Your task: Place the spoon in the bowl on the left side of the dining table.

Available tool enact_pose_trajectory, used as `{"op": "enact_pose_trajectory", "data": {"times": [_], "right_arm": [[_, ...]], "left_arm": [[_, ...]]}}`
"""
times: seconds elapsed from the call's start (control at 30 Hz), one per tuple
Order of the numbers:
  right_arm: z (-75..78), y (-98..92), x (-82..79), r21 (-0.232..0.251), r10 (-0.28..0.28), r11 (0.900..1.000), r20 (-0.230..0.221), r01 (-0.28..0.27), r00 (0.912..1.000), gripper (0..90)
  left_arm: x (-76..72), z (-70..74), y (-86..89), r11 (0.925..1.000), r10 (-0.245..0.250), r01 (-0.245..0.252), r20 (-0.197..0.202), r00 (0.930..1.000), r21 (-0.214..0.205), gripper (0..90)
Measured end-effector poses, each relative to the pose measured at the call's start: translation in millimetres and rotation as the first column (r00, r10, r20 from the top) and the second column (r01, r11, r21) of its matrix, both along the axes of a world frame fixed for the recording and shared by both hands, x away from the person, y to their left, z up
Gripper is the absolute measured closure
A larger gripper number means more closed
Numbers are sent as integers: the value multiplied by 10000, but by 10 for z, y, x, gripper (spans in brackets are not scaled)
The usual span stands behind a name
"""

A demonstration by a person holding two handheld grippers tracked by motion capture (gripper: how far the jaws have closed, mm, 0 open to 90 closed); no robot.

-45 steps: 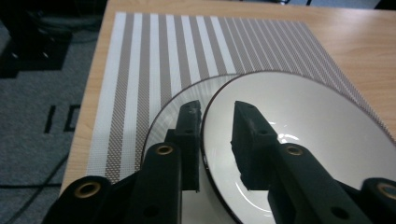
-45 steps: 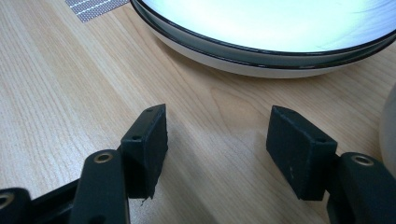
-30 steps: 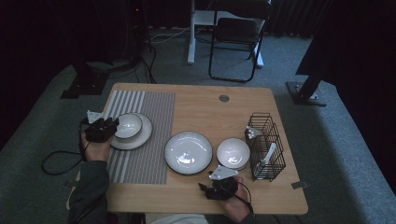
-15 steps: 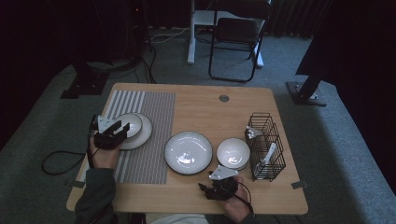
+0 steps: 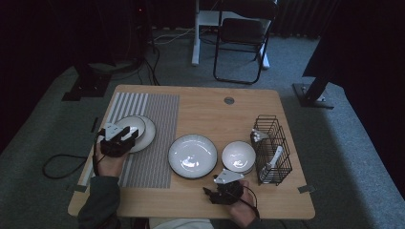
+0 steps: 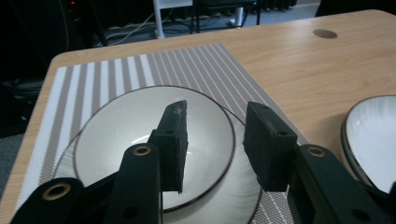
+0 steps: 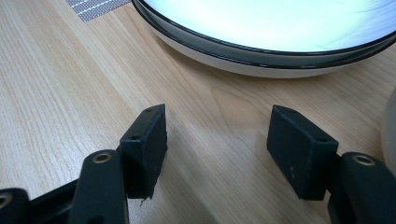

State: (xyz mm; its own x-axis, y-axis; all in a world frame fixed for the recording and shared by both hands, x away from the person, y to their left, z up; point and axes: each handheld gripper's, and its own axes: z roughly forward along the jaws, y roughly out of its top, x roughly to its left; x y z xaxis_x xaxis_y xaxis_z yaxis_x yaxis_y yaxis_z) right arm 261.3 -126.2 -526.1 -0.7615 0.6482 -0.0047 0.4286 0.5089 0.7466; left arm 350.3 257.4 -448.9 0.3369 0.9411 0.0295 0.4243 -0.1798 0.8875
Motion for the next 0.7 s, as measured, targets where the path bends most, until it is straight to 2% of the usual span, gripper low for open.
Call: {"op": "enact_pose_trajectory", "data": {"times": [0.1,0.27,0.43,0.7], "right_arm": [[-1,0,1,13,6,10000,-2,-6,10000,373],[2,5,2,15,-22,10000,-31,22,10000,373],[23,20,16,-167,29,9999,-156,-32,9999,375],[22,6,21,-137,187,9997,-137,-188,9997,381]], "left_arm": [[2,-12,-28,9997,-232,231,-111,9997,-79,594],[4,-18,-82,9988,-495,495,-121,9987,39,592],[16,-56,-99,9983,-578,578,-117,9983,66,583],[26,-88,-125,9976,-671,673,-168,9976,136,583]]}}
